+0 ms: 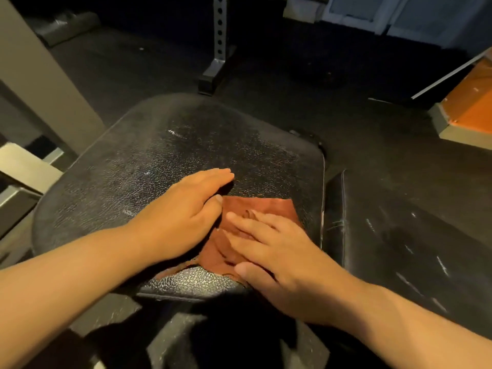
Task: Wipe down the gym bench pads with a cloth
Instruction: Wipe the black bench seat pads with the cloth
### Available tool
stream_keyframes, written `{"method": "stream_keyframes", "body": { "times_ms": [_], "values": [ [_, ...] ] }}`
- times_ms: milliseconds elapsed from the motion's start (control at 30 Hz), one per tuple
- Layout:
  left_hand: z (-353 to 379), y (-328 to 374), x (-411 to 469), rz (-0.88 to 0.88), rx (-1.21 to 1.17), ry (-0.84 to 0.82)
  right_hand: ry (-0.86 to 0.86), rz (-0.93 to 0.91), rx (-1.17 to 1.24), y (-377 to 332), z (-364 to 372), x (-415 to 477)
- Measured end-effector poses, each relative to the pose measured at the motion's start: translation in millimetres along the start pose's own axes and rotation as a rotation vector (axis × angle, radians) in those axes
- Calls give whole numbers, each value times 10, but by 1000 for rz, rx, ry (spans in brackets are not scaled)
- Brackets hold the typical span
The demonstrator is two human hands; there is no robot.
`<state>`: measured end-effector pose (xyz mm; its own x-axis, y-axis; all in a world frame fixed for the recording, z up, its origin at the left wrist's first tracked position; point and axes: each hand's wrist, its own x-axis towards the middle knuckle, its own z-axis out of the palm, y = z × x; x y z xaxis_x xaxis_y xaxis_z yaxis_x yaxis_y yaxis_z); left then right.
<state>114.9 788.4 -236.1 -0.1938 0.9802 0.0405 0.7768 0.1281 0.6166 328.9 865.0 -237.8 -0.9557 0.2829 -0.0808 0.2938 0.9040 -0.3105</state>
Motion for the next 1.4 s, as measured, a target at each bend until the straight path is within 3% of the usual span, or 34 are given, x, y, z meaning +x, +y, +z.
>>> {"method": "stream_keyframes", "body": {
  "times_ms": [67, 167, 200, 400, 467, 533, 633, 700, 767, 900, 1100, 1200, 1267, 1400],
  "values": [
    [-45, -12, -44, -3, 8, -11, 81, 53, -124, 242, -34, 6],
    [-107, -48, -131, -17, 20, -21, 209, 469, -153, 365, -48, 107],
    [-129, -71, -182, -22, 24, -14, 185, 525, -122, 280, 15, 152],
    [-82, -78, -365, 10, 90, 40, 43, 446, -125, -539, 299, 415],
    [-24, 11, -420, 50, 149, 145, 20, 503, 75, -584, 255, 528],
    [20, 116, -399, 150, 146, 189, 146, 432, 465, -623, 133, 550],
    [117, 236, -282, 220, 83, -15, 326, 375, 1062, -576, 8, 391],
    [243, 245, -244, 155, 245, -97, 433, 382, 1201, -490, -73, 320],
    [321, 243, -261, 169, 453, -86, 544, 432, 1145, -370, -92, 327],
    [180, 167, -281, 201, 440, -50, 611, 481, 1095, -188, -84, 409],
    [-385, -247, -493, 47, 521, 73, 436, 428, 548, -208, 96, 521],
    [-294, -104, -416, -38, 488, 10, 302, 332, 220, -246, 185, 575],
    [-102, 56, -369, -83, 442, -48, 268, 329, 143, -256, 194, 592],
    [-180, -115, -560, 62, 508, -30, 256, 337, 99, -244, 120, 593]
  ]
}}
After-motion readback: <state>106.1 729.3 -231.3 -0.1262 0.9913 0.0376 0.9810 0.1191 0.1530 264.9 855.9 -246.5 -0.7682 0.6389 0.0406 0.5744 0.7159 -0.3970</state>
